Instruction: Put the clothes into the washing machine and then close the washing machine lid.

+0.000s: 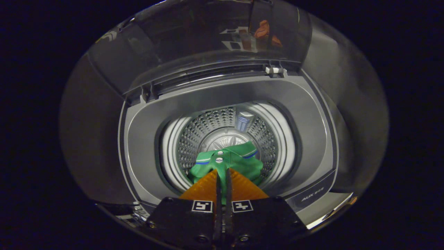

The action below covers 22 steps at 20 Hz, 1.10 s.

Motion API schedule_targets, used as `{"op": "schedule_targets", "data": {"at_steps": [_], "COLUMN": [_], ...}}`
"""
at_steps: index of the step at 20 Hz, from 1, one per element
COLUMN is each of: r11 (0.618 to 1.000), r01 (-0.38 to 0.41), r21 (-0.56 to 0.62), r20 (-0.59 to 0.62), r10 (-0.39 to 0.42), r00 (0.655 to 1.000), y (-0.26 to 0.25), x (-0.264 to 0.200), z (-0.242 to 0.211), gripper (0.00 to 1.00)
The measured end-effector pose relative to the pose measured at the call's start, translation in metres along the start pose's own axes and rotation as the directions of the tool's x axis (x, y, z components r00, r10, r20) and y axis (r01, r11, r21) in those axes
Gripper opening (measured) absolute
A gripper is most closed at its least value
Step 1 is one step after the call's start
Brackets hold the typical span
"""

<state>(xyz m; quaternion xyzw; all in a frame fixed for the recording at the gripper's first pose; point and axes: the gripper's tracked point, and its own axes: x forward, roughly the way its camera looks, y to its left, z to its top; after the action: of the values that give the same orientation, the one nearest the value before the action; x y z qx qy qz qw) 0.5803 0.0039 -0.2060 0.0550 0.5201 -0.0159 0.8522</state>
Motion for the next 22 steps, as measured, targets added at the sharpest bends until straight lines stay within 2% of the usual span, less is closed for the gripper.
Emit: {"op": "schedule_targets", "data": {"at_steps": [1,7,15,22], "r11": [1.000,0.999,0.995,0.986], "r01": [-0.017,0.019,0.035,0.037], "r21": [-0.002,-0.040,-0.095,-0.162], "r20": [0.005,0.058,0.153,0.317], "r10": [0.017,-0.017,-0.020,0.016], "r00": [1.000,0.998,0.988,0.948], "y": [0.003,0.001,0.004,0.014], "x": [0.001,-0.003,-0.022,-0.070], "z": [0.000,0.009,0.027,0.070], "gripper": [0.08,0.67,0.67,0.67]}}
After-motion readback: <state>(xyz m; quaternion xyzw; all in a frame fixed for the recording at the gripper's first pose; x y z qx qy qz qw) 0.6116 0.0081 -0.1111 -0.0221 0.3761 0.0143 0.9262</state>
